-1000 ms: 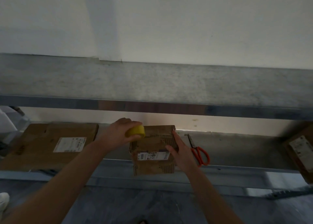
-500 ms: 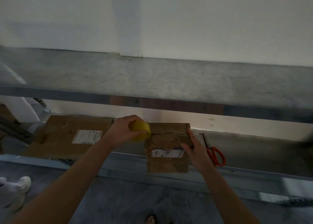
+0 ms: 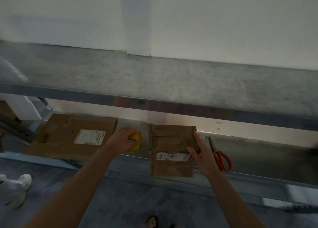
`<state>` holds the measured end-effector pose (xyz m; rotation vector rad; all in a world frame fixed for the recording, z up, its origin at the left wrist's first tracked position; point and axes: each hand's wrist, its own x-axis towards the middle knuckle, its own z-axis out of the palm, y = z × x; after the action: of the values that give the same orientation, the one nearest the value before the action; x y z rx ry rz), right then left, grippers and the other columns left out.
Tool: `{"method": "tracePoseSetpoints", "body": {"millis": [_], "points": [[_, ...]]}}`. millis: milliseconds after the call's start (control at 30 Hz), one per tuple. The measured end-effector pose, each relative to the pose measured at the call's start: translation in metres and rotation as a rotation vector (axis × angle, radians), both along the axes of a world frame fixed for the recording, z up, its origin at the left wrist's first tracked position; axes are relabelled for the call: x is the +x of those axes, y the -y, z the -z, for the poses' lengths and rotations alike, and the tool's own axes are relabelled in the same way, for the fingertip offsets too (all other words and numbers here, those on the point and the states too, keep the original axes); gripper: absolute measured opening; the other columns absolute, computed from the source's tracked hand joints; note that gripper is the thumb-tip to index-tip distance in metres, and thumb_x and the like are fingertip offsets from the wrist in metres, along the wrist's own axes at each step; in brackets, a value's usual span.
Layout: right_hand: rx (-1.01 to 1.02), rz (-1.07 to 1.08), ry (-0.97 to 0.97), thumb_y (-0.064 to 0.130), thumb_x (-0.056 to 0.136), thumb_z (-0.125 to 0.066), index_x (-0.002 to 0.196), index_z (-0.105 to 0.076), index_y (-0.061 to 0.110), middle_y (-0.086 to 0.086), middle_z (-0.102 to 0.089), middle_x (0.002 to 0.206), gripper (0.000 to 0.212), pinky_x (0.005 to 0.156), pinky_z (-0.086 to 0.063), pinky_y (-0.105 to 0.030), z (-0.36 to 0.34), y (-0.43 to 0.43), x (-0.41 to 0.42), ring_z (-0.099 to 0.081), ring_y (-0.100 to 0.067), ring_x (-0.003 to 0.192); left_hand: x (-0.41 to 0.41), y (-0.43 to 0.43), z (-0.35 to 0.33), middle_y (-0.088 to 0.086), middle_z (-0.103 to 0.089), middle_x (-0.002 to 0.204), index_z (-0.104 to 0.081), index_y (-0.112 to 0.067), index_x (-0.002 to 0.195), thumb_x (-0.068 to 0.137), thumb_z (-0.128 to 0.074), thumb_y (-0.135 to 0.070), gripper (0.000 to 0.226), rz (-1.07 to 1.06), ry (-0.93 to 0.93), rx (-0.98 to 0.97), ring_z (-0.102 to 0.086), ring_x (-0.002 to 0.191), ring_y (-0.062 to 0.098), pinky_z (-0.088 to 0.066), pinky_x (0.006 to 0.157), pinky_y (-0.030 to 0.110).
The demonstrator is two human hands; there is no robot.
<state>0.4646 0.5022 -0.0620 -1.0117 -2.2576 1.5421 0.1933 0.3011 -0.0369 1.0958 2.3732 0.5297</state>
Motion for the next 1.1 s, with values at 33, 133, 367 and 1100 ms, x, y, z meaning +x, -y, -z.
{"method": "tracePoseSetpoints", "body": {"millis": [33,133,367,1100], "points": [[0.004,-0.001,0.002,0.023,0.099,-0.055,0.155,-0.018,0.033,0.002,-0.055,0.138,0.069,0.096,-0.053,-0.046,0.000,0.000,0.000,-0.061,-0.013,0.116,-0.001,-0.001,0.004,0.000,-0.053,0.125,-0.058,-0.040,0.118,0.080,-0.071,-0.042,0.040,-0.005,0.008,0.007,-0.048,0.118,0.022,-0.043,0.099,0.040],[0.013,-0.005,0.006,0.022,0.099,-0.055,0.155,-0.017,0.033,0.003,-0.054,0.139,0.069,0.099,-0.052,-0.047,0.000,0.000,-0.001,-0.059,-0.014,0.119,0.002,-0.005,0.016,-0.003,-0.056,0.116,-0.059,-0.037,0.118,0.080,-0.071,-0.040,0.040,-0.017,0.019,0.030,-0.052,0.110,0.021,-0.045,0.095,0.039],[0.051,-0.006,0.022,0.024,0.099,-0.055,0.154,-0.016,0.036,0.004,-0.053,0.142,0.069,0.101,-0.051,-0.037,0.004,-0.001,-0.002,-0.058,-0.006,0.118,0.008,-0.011,0.043,-0.008,-0.054,0.110,-0.052,-0.040,0.128,0.082,-0.069,-0.039,0.049,-0.015,0.011,-0.017,-0.049,0.109,0.018,-0.041,0.091,0.031],[0.054,-0.053,0.052,0.041,0.098,-0.053,0.155,-0.013,0.037,-0.001,-0.044,0.148,0.069,0.102,-0.050,-0.046,-0.014,-0.002,-0.002,-0.053,-0.018,0.126,-0.009,0.020,0.006,-0.010,-0.064,0.106,-0.060,-0.042,0.106,0.072,-0.084,-0.026,0.045,0.112,0.028,0.141,-0.060,0.094,0.010,-0.045,0.080,0.022]]}}
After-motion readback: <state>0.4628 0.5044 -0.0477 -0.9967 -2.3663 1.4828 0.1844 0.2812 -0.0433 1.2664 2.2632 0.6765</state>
